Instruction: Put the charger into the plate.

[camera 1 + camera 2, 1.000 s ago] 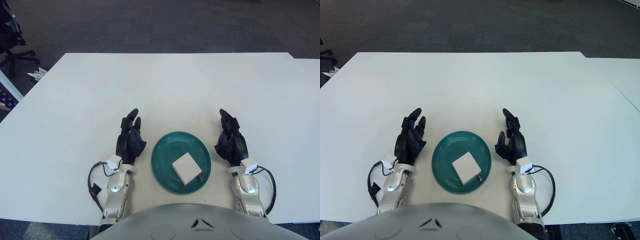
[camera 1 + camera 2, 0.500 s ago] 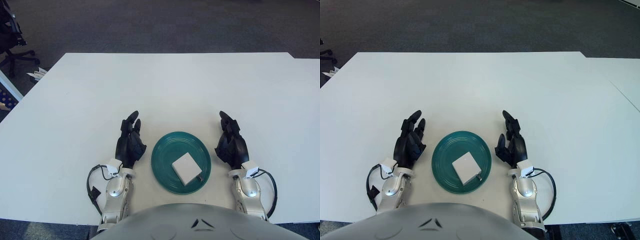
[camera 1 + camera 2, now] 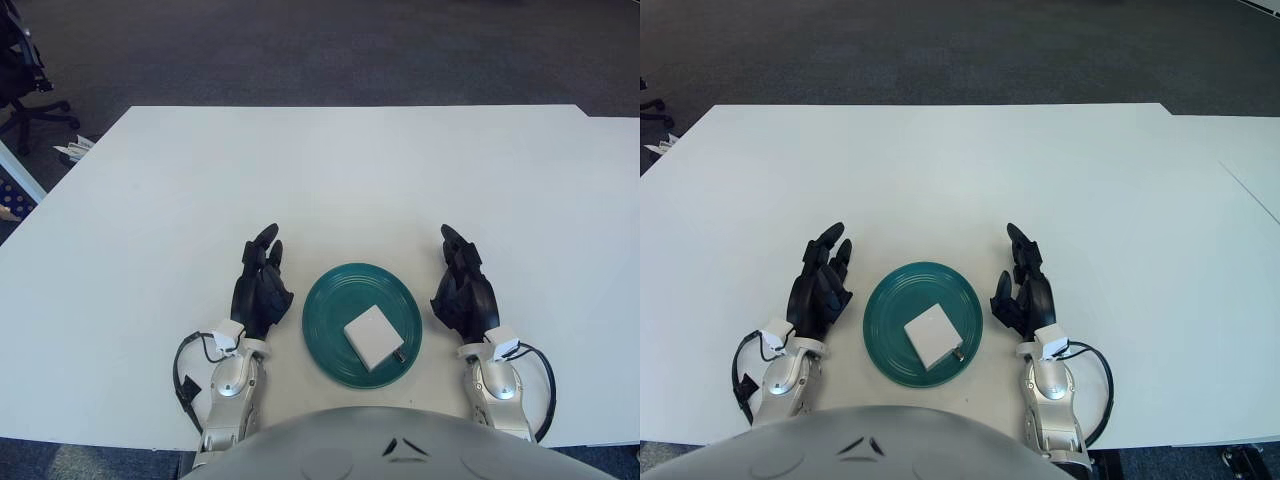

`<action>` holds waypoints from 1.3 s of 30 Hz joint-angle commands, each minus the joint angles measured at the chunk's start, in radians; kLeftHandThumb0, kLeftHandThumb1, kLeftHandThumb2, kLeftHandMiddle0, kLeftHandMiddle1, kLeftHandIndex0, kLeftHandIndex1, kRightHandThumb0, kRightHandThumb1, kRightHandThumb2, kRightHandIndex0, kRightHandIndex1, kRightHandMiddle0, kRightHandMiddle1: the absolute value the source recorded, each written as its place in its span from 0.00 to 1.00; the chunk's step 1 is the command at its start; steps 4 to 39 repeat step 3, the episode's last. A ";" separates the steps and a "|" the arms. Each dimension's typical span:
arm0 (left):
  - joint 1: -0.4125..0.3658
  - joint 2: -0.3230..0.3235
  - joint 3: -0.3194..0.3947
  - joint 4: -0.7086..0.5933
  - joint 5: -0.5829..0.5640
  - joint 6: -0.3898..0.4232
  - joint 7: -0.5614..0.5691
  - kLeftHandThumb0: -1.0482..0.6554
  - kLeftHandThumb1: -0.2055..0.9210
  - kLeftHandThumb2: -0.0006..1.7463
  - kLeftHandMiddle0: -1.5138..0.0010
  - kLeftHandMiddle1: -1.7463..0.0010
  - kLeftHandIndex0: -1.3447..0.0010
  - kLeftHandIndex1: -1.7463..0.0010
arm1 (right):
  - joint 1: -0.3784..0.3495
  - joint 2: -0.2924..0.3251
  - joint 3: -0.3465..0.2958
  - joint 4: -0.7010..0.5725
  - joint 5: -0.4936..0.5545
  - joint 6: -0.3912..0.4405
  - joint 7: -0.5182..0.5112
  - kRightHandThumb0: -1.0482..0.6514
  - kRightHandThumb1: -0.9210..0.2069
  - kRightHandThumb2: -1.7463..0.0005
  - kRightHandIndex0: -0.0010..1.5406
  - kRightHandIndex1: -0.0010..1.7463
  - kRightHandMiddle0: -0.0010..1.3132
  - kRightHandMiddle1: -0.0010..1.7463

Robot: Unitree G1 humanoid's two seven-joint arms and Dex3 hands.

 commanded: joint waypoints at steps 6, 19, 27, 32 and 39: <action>0.034 -0.010 -0.010 0.022 -0.008 0.033 -0.001 0.00 1.00 0.57 0.82 1.00 1.00 0.56 | 0.076 -0.001 -0.006 0.064 0.009 0.095 0.000 0.09 0.00 0.44 0.04 0.00 0.00 0.22; 0.034 -0.010 -0.010 0.022 -0.008 0.033 -0.001 0.00 1.00 0.57 0.82 1.00 1.00 0.56 | 0.076 -0.001 -0.006 0.064 0.009 0.095 0.000 0.09 0.00 0.44 0.04 0.00 0.00 0.22; 0.034 -0.010 -0.010 0.022 -0.008 0.033 -0.001 0.00 1.00 0.57 0.82 1.00 1.00 0.56 | 0.076 -0.001 -0.006 0.064 0.009 0.095 0.000 0.09 0.00 0.44 0.04 0.00 0.00 0.22; 0.034 -0.010 -0.010 0.022 -0.008 0.033 -0.001 0.00 1.00 0.57 0.82 1.00 1.00 0.56 | 0.076 -0.001 -0.006 0.064 0.009 0.095 0.000 0.09 0.00 0.44 0.04 0.00 0.00 0.22; 0.034 -0.010 -0.010 0.022 -0.008 0.033 -0.001 0.00 1.00 0.57 0.82 1.00 1.00 0.56 | 0.076 -0.001 -0.006 0.064 0.009 0.095 0.000 0.09 0.00 0.44 0.04 0.00 0.00 0.22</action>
